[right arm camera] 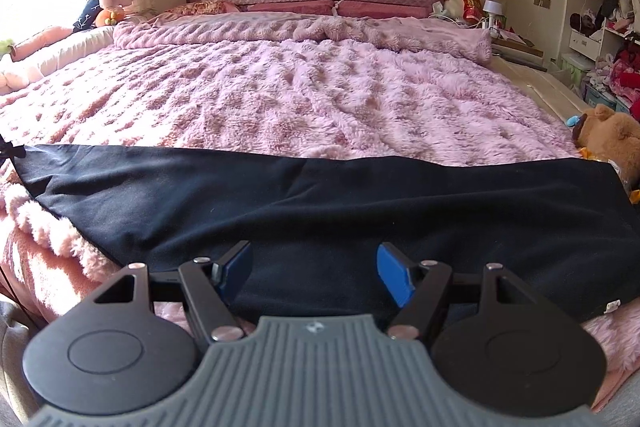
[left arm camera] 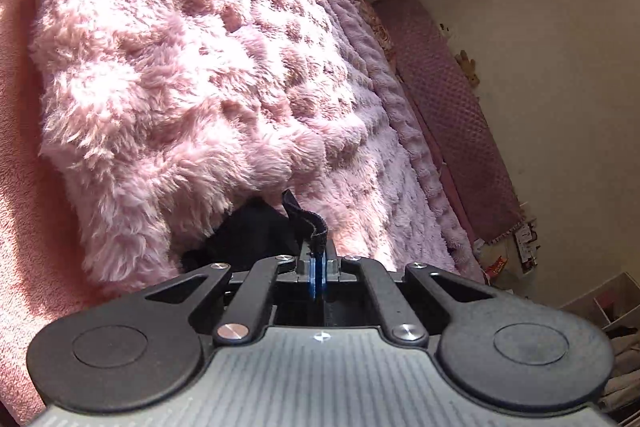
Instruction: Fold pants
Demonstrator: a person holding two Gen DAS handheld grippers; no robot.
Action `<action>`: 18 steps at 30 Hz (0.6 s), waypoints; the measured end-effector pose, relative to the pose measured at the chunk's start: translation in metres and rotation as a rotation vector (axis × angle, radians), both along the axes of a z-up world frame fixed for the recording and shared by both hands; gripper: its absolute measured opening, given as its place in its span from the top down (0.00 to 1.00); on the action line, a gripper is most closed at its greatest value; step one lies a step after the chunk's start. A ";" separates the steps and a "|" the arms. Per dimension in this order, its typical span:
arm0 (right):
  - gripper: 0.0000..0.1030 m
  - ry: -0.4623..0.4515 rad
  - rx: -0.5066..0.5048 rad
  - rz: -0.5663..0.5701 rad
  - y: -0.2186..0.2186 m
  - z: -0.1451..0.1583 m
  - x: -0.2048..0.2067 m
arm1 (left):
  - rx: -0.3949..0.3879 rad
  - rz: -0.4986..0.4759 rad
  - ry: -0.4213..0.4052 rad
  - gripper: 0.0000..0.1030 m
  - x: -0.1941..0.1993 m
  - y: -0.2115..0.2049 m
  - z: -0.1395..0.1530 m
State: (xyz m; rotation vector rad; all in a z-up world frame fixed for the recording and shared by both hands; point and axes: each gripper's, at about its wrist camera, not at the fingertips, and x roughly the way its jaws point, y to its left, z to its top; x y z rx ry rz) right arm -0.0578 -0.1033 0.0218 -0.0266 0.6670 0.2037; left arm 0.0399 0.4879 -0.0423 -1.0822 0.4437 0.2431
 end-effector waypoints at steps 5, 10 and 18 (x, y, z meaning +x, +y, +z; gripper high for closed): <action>0.36 0.032 0.013 0.026 0.004 -0.006 0.000 | -0.104 0.059 0.161 0.95 -0.016 0.034 -0.054; 0.36 0.064 0.029 0.032 0.012 -0.012 0.008 | -0.418 0.049 0.005 0.91 -0.043 0.058 -0.094; 0.36 0.066 -0.078 0.115 0.038 -0.022 0.003 | -0.604 -0.083 -0.177 0.59 -0.022 0.075 -0.120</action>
